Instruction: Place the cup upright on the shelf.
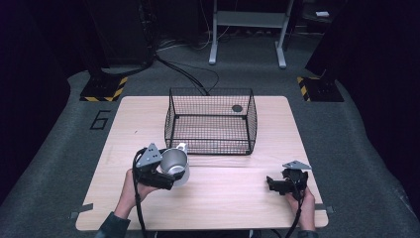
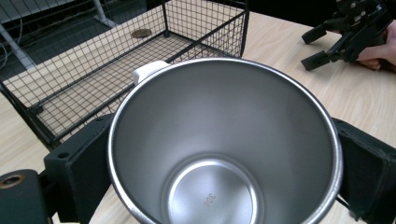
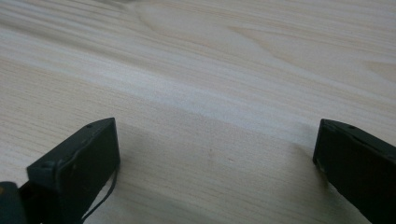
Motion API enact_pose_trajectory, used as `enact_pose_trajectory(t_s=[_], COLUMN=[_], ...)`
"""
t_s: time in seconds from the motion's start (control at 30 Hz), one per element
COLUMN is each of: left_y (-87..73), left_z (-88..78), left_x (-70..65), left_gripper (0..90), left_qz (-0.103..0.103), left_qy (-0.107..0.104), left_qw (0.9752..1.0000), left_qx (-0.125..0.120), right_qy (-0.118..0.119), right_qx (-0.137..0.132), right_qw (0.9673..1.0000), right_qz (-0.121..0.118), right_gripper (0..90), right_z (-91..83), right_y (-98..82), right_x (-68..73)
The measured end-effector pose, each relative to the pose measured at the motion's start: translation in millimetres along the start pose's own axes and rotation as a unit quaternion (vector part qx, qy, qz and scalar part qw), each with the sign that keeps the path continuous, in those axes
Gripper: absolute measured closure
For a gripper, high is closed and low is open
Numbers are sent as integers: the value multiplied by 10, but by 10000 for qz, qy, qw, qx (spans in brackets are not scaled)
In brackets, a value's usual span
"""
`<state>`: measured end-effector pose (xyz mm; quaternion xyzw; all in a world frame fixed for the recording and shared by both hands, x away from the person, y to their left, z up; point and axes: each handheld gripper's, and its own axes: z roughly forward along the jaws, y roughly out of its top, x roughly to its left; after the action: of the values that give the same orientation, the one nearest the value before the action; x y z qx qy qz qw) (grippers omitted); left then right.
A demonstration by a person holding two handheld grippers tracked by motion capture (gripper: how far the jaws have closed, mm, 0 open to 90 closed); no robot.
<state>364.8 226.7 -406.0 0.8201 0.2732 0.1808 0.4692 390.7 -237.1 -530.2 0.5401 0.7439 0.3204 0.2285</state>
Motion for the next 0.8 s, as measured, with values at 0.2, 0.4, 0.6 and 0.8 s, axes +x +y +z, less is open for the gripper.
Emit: enact_pose_trajectory(t_s=[0.2,0.4,0.6,0.8], left_y=[95,218,366,482], left_z=[19,57,82,106], left_x=[29,46,66,101], left_gripper=[65,65,65,65], left_qz=[57,93,204,238], left_qy=[-53,-66,-107,-155], left_qw=[10000,9999,9997,9995], left_qx=[-8,-62,-119,-151], right_qy=[0,0,33,412], right_qx=[6,15,-12,16], right_qw=[10000,10000,10000,9979], right_qz=[-3,-4,-9,-496], right_gripper=[1,1,1,0], right_z=[-1,-1,6,40], right_y=[0,1,4,42], right_x=[0,0,9,-45])
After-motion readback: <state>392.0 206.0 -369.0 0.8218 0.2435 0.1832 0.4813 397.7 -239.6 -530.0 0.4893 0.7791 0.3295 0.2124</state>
